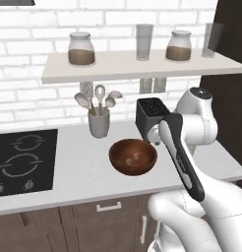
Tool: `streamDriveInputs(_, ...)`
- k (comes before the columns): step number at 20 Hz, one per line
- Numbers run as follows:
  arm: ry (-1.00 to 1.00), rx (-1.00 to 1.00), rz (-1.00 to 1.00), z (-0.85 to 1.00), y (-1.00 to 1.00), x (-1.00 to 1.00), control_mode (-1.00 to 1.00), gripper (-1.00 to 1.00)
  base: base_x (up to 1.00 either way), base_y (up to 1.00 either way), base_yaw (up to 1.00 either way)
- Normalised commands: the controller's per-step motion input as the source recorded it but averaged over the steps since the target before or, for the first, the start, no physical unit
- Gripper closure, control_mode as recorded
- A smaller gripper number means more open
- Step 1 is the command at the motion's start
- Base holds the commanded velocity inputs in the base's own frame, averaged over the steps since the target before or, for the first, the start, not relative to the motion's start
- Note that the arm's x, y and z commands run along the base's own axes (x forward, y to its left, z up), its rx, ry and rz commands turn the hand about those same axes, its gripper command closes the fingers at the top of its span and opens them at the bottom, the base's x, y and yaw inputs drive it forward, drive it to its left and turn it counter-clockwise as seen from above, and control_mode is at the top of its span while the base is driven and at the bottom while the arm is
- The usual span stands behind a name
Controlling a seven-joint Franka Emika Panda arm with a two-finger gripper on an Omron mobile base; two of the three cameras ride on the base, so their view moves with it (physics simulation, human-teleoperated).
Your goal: Grab a lemon wedge from the fridge and one ice cube from the ice bowl, and put them in the glass of lemonade.
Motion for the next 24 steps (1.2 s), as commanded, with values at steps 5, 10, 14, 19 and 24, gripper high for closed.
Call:
streamDriveInputs(5,0.00,0.00,0.00,0.00,0.00,0.00,1.00,-1.00,0.27,0.00,-0.01)
streamDriveInputs(10,0.00,0.00,0.00,0.00,0.00,0.00,1.00,-1.00,0.40,0.00,-0.09)
streamDriveInputs(14,0.00,0.00,0.00,0.00,0.00,0.00,1.00,-1.00,0.47,0.04,-0.08)
streamDriveInputs(19,0.00,0.00,0.00,0.00,0.00,0.00,1.00,-1.00,0.24,0.08,-0.06)
streamDriveInputs(24,0.06,-0.01,0.00,-0.81,0.17,0.03,-1.00,-1.00,0.00,0.00,0.00)
